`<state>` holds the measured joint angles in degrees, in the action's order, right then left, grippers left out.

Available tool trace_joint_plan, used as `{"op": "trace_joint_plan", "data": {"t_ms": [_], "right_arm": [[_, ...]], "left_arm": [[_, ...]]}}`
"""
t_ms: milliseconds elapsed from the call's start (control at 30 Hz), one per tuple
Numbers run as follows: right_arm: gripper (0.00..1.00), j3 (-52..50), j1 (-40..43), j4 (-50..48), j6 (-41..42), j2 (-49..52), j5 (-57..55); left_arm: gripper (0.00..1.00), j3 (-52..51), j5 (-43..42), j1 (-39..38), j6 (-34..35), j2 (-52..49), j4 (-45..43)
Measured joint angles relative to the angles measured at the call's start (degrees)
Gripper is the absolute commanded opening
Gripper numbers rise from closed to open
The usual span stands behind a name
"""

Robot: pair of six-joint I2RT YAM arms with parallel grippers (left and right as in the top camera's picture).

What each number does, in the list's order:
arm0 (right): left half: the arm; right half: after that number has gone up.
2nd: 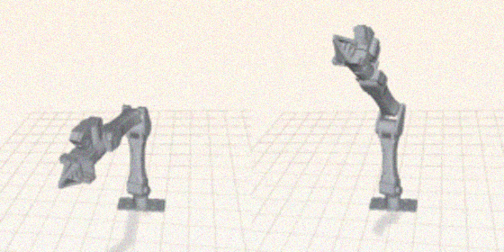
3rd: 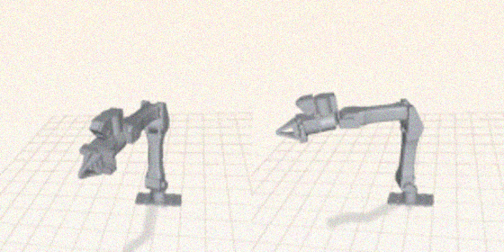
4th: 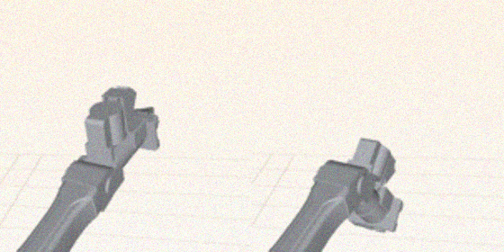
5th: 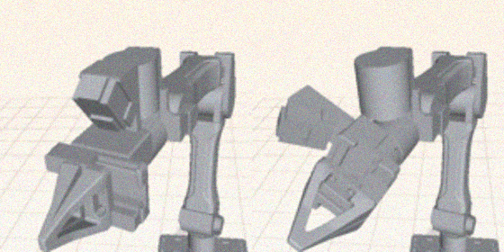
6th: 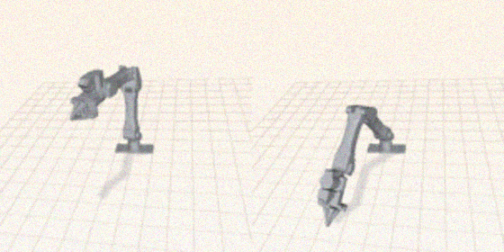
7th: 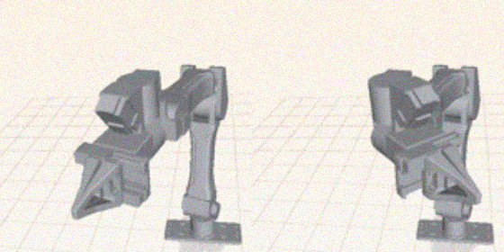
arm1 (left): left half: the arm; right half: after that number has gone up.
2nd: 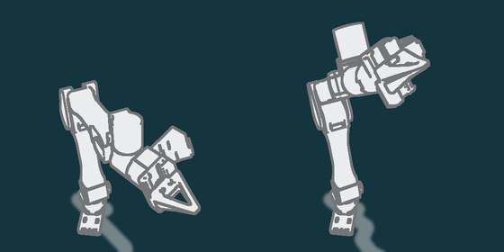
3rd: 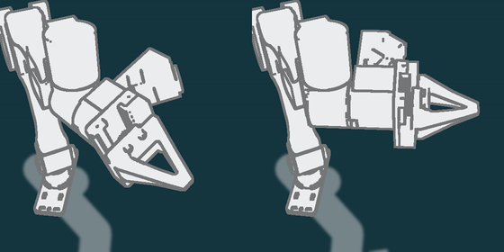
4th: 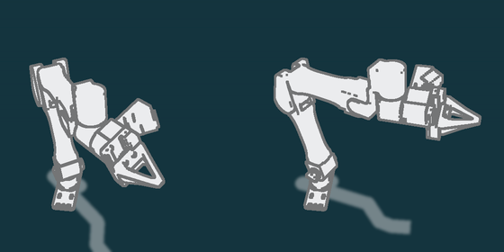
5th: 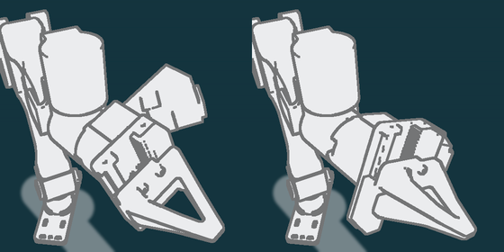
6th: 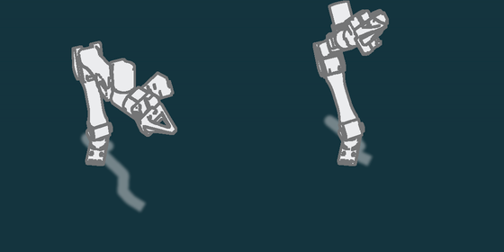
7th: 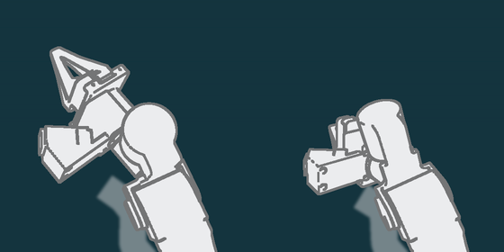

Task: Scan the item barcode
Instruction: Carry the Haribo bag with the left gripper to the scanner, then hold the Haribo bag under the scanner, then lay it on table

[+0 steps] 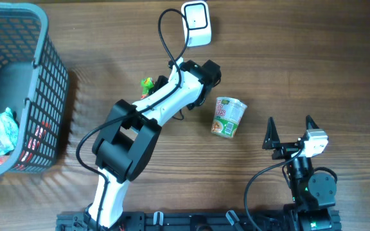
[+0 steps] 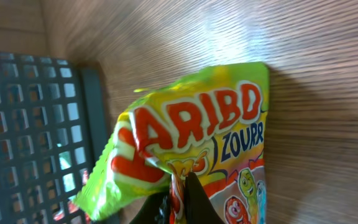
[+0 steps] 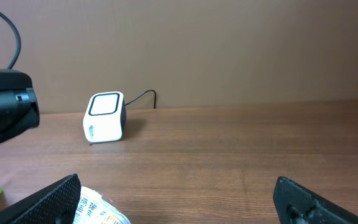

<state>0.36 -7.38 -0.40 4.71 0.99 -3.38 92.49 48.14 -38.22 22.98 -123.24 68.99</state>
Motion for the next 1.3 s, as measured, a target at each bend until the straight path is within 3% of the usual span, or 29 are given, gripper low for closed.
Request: {"op": "trace_joint_plan", "data": {"t_ms": [100,167,233,300,400,467,567,633,667,700,733,1000,1100,1300], "right_arm": [[1.0,0.0,0.0,0.0,0.0,0.02,0.0],[1.0,0.0,0.0,0.0,0.0,0.02,0.0],[0.99,0.0,0.0,0.0,0.0,0.02,0.0],[1.0,0.0,0.0,0.0,0.0,0.02,0.0],[1.0,0.0,0.0,0.0,0.0,0.02,0.0],[1.0,0.0,0.0,0.0,0.0,0.0,0.0],[1.0,0.0,0.0,0.0,0.0,0.0,0.0],[1.0,0.0,0.0,0.0,0.0,0.02,0.0],[1.0,0.0,0.0,0.0,0.0,0.02,0.0],[1.0,0.0,0.0,0.0,0.0,0.02,0.0],[1.0,0.0,0.0,0.02,0.0,0.02,0.0],[1.0,0.0,0.0,0.0,0.0,0.02,0.0],[1.0,0.0,0.0,0.02,0.0,0.0,0.0],[1.0,-0.02,0.0,0.04,0.0,0.0,0.0]], "left_arm": [[0.05,-0.31,-0.33,-1.79,0.0,0.0,-1.01],[0.2,-0.31,-1.14,-2.95,0.02,0.0,-2.03],[0.25,-0.35,-2.64,-4.22,-0.24,0.0,-3.19],[0.38,-0.35,-3.63,-5.38,-0.13,0.0,-3.93],[0.51,-0.09,-5.07,-6.67,-0.28,0.0,-3.8],[0.66,1.86,-7.48,-6.82,-0.04,0.0,-3.32],[0.68,6.97,-13.29,-6.54,-0.11,0.35,-3.23],[0.63,11.15,-20.98,-5.64,-0.17,1.95,-3.08],[0.4,11.96,-22.86,-5.18,-0.15,2.75,-3.06],[0.09,12.81,-25.75,-4.2,-0.28,4.33,-2.89],[0.04,13.22,-27.47,-3.13,0.15,5.84,-2.36],[0.04,11.15,-32.81,10.25,3.06,8.39,3.72],[0.04,5.18,-34.91,12.28,3.5,8.37,-0.31],[0.04,-12.48,-45.44,11.96,3.93,7.96,-16.57]]}}
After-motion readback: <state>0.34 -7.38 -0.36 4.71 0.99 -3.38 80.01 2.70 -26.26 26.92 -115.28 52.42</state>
